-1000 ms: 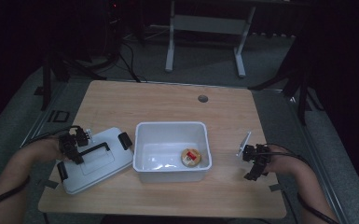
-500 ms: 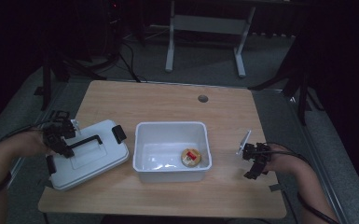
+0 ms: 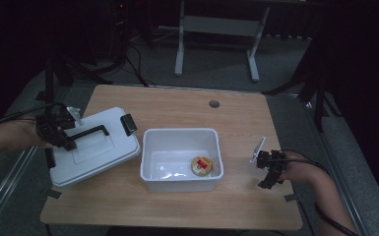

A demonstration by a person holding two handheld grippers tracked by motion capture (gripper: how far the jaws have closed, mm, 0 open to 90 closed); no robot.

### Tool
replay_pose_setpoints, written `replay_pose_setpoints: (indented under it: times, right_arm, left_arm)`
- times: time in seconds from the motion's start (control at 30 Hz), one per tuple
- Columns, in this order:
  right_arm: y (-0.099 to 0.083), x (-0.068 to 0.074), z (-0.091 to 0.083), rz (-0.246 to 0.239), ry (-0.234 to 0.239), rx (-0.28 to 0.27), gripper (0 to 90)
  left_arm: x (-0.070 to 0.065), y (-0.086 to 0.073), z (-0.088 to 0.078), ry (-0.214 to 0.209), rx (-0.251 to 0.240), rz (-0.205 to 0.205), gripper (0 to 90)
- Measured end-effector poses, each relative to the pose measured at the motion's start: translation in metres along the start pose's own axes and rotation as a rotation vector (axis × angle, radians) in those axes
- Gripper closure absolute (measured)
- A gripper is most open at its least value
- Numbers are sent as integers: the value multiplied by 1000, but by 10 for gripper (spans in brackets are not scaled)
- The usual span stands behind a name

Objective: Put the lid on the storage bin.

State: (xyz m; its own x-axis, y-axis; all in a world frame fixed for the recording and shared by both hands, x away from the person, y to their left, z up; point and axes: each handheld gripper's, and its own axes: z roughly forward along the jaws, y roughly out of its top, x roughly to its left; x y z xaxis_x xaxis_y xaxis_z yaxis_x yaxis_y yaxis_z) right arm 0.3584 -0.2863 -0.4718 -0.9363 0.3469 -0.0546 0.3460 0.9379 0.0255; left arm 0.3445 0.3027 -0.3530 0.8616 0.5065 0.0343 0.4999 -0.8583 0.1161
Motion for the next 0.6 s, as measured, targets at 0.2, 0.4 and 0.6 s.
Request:
replay_pose_setpoints:
  times: [0.2,0.4,0.6]
  right_arm:
    - [0,1,1,5,6,0,166]
    - [-1,1,1,5,8,-3,155]
    - [-2,2,0,13,-4,-15,156]
  left_arm:
    - [-10,25,0,-20,-15,62,836]
    - [-18,55,4,-41,-10,122,835]
    - [-26,84,8,-52,-7,180,835]
